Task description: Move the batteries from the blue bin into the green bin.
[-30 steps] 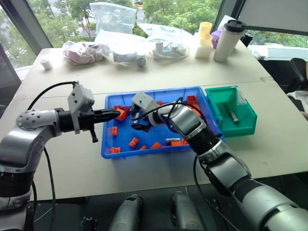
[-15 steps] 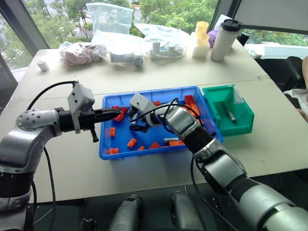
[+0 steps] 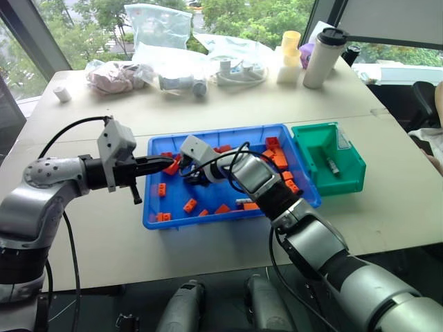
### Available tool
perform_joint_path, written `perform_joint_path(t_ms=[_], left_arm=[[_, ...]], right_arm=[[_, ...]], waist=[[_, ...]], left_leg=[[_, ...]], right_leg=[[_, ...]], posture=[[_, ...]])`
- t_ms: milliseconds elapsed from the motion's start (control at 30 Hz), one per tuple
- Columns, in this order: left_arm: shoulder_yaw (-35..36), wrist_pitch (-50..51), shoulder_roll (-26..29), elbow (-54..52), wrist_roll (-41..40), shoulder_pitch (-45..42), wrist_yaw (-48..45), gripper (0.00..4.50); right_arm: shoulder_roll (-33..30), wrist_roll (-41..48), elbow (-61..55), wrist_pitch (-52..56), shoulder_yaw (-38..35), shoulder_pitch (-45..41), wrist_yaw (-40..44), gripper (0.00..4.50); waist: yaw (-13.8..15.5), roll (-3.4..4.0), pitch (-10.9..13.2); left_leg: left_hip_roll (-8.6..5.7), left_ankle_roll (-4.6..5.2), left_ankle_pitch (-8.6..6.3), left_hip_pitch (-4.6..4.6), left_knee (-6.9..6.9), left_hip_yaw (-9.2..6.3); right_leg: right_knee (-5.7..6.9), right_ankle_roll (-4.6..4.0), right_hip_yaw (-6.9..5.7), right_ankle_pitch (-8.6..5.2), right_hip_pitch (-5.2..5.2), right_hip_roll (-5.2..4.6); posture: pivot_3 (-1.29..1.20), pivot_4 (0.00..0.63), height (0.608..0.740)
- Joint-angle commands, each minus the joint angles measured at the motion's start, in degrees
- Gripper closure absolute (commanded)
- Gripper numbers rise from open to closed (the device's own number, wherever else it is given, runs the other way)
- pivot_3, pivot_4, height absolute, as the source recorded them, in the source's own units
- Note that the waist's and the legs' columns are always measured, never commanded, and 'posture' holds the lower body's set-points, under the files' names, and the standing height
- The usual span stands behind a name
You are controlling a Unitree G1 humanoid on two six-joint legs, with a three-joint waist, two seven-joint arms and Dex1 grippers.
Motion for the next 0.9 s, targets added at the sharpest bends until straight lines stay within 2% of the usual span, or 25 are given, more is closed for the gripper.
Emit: perform_joint_path(t_ms=[33,133,233,367,467,567,667,767,900], left_arm=[[1.19,-0.11,0.46,-1.26,-0.49,-0.63,0.21,4.50],[1.00,-0.17,0.37,-1.12,-0.45,-0.87,0.15,4.50],[0.68,-0.29,0.24,-0.69,-0.38,-1.38,-0.04,4.50],[-0.12,-0.70,-0.29,0.08,-0.08,-2.23,-0.32,4.50],[-1.30,-1.10,-1.32,0.96,0.04,-2.98,-0.91,4.50],[-2.79,-2.01,-2.46,2.41,0.57,-4.11,-1.81,4.50],[-4.19,-2.96,-3.43,4.09,1.30,-5.57,-2.71,4.50],[-6.05,-4.35,-4.79,6.76,2.31,-8.01,-4.08,4.50],[-7.76,-6.08,-6.22,9.91,3.61,-10.78,-5.61,4.50]], right_arm=[[0.08,-0.48,-1.23,1.09,-0.39,-0.06,0.39,2.32],[-0.78,-0.20,-3.71,2.99,-1.00,0.18,0.58,2.32],[-5.07,2.05,-15.96,10.83,-5.06,0.66,1.10,2.32],[-16.29,4.93,-38.05,23.59,-12.56,1.51,2.17,2.32],[-27.79,5.37,-48.71,30.81,-16.64,2.63,2.57,2.32],[-38.15,5.76,-53.60,35.83,-20.14,5.64,2.02,2.32],[-44.95,6.78,-55.87,37.86,-22.30,9.52,1.84,2.32],[-49.90,8.26,-56.94,39.01,-25.56,14.30,2.08,2.32],[-52.14,9.75,-57.22,37.30,-27.08,20.34,1.23,2.32]], waist=[[0.00,0.00,0.00],[0.01,0.00,0.00],[0.29,0.00,0.00],[0.89,0.01,0.01],[1.42,0.02,0.01],[1.79,0.01,0.01],[1.66,0.00,0.01],[1.77,0.00,0.01],[1.81,-0.01,0.01]], left_leg=[[0.00,0.00,0.00,0.00,0.00,0.00],[0.00,0.00,0.00,0.00,0.00,0.00],[-0.02,0.00,0.00,-0.03,0.01,-0.03],[-0.05,0.02,-0.01,-0.09,0.06,-0.04],[-0.05,0.06,-0.03,-0.06,0.04,-0.02],[-0.05,0.25,-0.15,-0.05,0.04,0.03],[-0.03,0.40,-0.23,-0.04,0.07,0.09],[0.01,0.41,-0.23,-0.03,0.06,0.15],[-0.01,0.43,-0.24,-0.03,0.10,0.18]], right_leg=[[0.00,0.00,0.00,0.00,0.00,0.00],[0.00,0.00,0.00,0.00,0.00,0.00],[0.00,0.00,-0.01,0.00,0.00,-0.01],[-0.03,0.00,-0.03,0.00,-0.01,-0.05],[-0.05,0.00,-0.04,0.00,0.02,-0.06],[-0.07,0.00,-0.04,0.00,0.04,-0.07],[-0.06,0.00,-0.02,0.00,0.06,-0.08],[-0.05,0.00,0.01,0.00,0.05,-0.07],[-0.06,0.00,0.01,0.00,0.08,-0.08]], posture=[[0.00,0.150,0.740],[0.00,0.150,0.740],[0.00,0.150,0.740],[0.00,0.150,0.740],[0.00,0.150,0.740],[0.00,0.150,0.740],[0.00,0.150,0.740],[0.00,0.150,0.740],[0.00,0.150,0.740]])
